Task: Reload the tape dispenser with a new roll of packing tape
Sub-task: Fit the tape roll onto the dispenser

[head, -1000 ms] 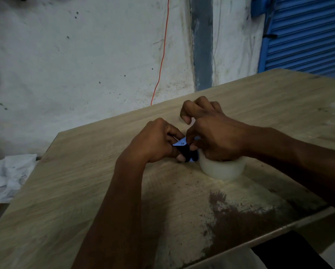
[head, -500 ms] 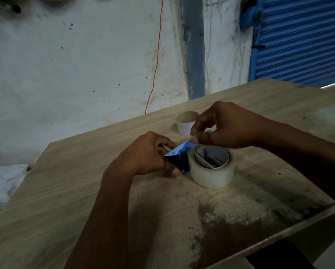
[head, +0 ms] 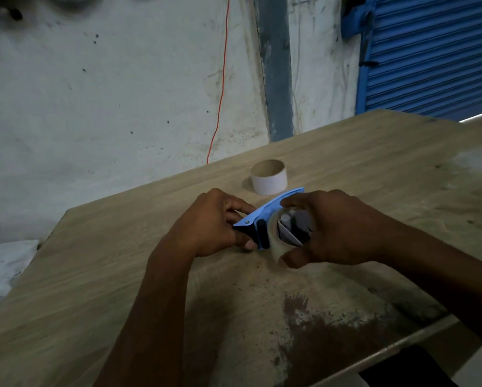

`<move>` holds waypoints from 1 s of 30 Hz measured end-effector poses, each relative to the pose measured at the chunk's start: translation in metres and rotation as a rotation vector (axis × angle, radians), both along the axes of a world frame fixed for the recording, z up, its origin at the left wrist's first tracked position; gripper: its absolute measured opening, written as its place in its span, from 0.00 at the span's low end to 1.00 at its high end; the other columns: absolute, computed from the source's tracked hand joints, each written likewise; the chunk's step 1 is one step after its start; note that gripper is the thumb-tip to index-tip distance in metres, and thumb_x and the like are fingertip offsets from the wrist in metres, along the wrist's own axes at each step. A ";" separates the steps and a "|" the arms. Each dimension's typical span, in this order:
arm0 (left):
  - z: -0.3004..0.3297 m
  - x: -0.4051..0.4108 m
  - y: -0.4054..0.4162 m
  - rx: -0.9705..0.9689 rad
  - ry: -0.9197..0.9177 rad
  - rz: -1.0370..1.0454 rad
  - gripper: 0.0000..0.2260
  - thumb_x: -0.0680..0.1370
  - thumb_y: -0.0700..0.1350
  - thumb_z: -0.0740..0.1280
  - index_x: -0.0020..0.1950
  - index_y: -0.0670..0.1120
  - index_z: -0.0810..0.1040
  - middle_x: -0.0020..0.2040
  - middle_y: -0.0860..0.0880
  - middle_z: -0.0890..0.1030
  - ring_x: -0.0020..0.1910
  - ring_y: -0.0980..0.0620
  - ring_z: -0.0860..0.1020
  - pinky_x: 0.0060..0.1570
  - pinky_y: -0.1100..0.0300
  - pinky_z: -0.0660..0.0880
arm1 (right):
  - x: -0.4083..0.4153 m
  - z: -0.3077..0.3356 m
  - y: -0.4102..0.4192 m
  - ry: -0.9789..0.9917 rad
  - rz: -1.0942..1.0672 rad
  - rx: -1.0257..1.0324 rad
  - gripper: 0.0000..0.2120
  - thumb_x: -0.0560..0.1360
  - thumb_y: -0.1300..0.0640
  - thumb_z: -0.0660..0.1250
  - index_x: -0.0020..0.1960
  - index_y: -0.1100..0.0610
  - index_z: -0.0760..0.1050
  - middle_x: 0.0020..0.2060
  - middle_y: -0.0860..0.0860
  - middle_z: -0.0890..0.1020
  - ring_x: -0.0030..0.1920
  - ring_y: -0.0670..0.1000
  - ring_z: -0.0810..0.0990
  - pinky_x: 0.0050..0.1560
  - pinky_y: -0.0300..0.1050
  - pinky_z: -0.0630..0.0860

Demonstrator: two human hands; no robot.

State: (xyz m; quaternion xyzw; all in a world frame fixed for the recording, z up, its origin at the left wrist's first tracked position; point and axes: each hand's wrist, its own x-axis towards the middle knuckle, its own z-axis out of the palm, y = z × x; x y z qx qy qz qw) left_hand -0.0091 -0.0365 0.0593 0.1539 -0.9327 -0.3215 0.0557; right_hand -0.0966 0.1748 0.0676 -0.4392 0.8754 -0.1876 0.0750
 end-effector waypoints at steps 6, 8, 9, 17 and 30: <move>-0.002 -0.002 0.003 0.010 0.028 -0.020 0.25 0.63 0.36 0.84 0.56 0.52 0.87 0.46 0.55 0.89 0.45 0.62 0.86 0.55 0.57 0.83 | -0.014 0.008 -0.006 -0.125 0.182 0.073 0.46 0.55 0.29 0.80 0.70 0.39 0.73 0.64 0.41 0.79 0.62 0.46 0.78 0.64 0.46 0.76; -0.002 -0.002 0.003 0.002 0.029 -0.022 0.24 0.64 0.37 0.83 0.57 0.53 0.86 0.45 0.55 0.89 0.44 0.61 0.86 0.55 0.55 0.83 | -0.015 0.005 -0.015 -0.087 0.116 -0.053 0.37 0.54 0.23 0.74 0.58 0.40 0.81 0.49 0.43 0.83 0.51 0.46 0.81 0.56 0.48 0.80; -0.002 -0.002 0.003 0.004 0.027 -0.025 0.24 0.65 0.37 0.82 0.58 0.53 0.86 0.45 0.55 0.89 0.44 0.60 0.86 0.55 0.54 0.83 | -0.015 0.003 -0.020 -0.023 0.063 -0.088 0.31 0.58 0.23 0.72 0.52 0.42 0.83 0.43 0.43 0.81 0.49 0.47 0.80 0.56 0.48 0.77; -0.002 -0.003 0.003 -0.042 0.014 -0.033 0.25 0.64 0.42 0.85 0.59 0.53 0.86 0.44 0.53 0.89 0.44 0.58 0.87 0.54 0.53 0.83 | 0.004 0.012 -0.052 0.145 -0.050 0.120 0.19 0.73 0.39 0.72 0.56 0.50 0.79 0.50 0.52 0.67 0.65 0.61 0.63 0.60 0.59 0.70; -0.002 -0.005 0.010 -0.160 0.029 0.060 0.23 0.61 0.49 0.85 0.54 0.57 0.86 0.43 0.54 0.86 0.42 0.59 0.83 0.48 0.55 0.83 | 0.002 0.022 -0.024 0.051 -0.087 0.244 0.37 0.61 0.30 0.77 0.62 0.50 0.78 0.51 0.48 0.83 0.49 0.50 0.81 0.49 0.48 0.80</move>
